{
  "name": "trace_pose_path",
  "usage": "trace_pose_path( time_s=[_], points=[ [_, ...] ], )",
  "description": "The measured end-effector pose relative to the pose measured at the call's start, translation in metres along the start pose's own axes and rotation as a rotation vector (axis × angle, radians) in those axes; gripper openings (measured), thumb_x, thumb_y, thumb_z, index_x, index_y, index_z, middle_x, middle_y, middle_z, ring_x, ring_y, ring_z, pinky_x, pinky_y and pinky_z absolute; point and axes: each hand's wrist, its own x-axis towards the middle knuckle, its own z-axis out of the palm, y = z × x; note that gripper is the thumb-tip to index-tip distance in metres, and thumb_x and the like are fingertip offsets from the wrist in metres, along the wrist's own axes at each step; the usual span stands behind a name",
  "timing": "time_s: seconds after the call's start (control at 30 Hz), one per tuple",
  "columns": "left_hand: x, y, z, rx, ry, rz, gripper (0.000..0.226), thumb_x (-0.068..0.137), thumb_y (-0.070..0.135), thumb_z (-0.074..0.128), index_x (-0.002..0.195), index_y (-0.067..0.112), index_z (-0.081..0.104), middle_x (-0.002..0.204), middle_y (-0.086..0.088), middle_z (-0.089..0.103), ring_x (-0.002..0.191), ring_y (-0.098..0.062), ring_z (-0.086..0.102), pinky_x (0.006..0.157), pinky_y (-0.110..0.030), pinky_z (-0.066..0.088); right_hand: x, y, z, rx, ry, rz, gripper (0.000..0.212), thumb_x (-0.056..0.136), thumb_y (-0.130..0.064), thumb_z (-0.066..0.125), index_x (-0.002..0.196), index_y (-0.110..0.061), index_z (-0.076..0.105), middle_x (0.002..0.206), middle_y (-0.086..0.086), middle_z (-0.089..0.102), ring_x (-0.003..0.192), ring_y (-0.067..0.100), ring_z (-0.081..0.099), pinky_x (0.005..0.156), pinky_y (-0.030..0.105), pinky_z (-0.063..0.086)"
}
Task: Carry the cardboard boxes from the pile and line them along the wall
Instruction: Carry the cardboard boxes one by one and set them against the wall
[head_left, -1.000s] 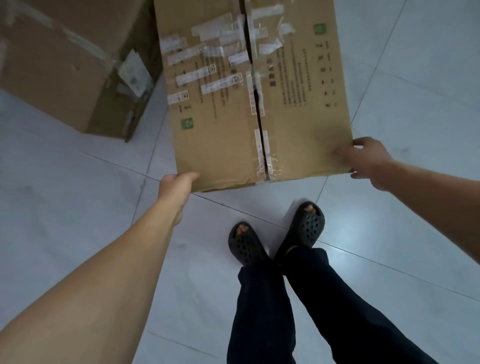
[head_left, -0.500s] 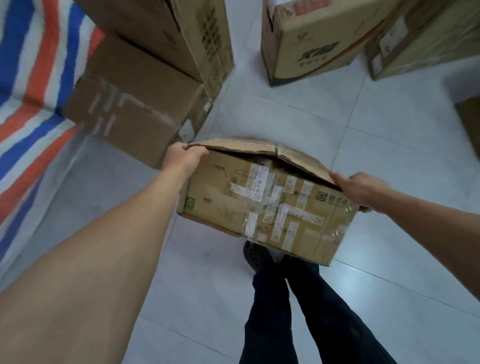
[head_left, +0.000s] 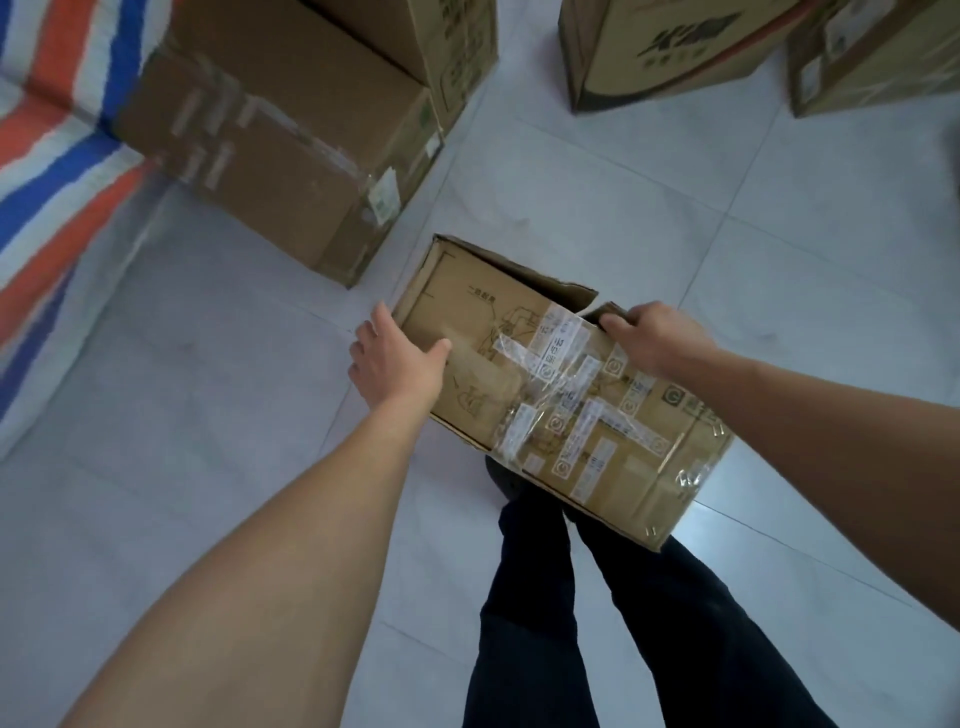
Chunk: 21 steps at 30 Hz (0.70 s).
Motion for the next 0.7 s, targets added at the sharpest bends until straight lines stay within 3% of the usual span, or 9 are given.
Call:
trace_pose_path(
  time_s=[0.13, 0.27, 0.47, 0.7],
  points=[
    [-0.042, -0.032, 0.018, -0.267, 0.041, -0.227, 0.094, 0.087, 0.038, 0.071, 0.156, 0.024, 0.008, 0.153, -0.013, 0.031, 0.134, -0.033, 0.039, 0.105, -0.047, 0.038, 0.008, -0.007, -0.001, -0.147, -0.045, 0.012, 0.032, 0.096, -0.043, 0.048, 0.1, -0.016, 0.066, 0.089, 0.006, 0.066, 0.073, 0.022, 0.06, 0.057, 0.027, 0.042],
    [-0.079, -0.034, 0.05, -0.55, -0.001, -0.347, 0.08, 0.1, 0.031, 0.052, 0.156, 0.033, -0.005, 0.158, -0.004, 0.031, 0.129, -0.034, 0.05, 0.102, -0.042, 0.044, 0.012, -0.002, 0.014, -0.311, -0.183, -0.015, 0.03, 0.093, -0.027, 0.05, 0.116, -0.011, 0.061, 0.102, 0.009, 0.062, 0.088, 0.03, 0.059, 0.075, 0.032, 0.048],
    [-0.12, -0.022, 0.076, -0.749, 0.058, -0.487, 0.076, 0.099, 0.03, 0.052, 0.155, 0.038, 0.001, 0.155, -0.003, 0.035, 0.13, -0.031, 0.049, 0.103, -0.039, 0.044, 0.001, -0.007, 0.016, -0.513, -0.179, -0.162, 0.026, 0.093, -0.017, 0.047, 0.116, -0.01, 0.056, 0.099, 0.009, 0.058, 0.085, 0.028, 0.057, 0.069, 0.031, 0.045],
    [-0.179, -0.042, 0.01, -0.805, 0.029, -0.45, 0.074, 0.099, 0.025, 0.054, 0.156, 0.035, 0.009, 0.158, 0.0, 0.031, 0.137, -0.026, 0.042, 0.105, -0.033, 0.04, -0.08, -0.024, -0.019, -0.503, -0.209, -0.226, 0.028, 0.091, -0.025, 0.049, 0.115, -0.011, 0.055, 0.107, 0.011, 0.064, 0.093, 0.029, 0.063, 0.079, 0.035, 0.055]
  ],
)
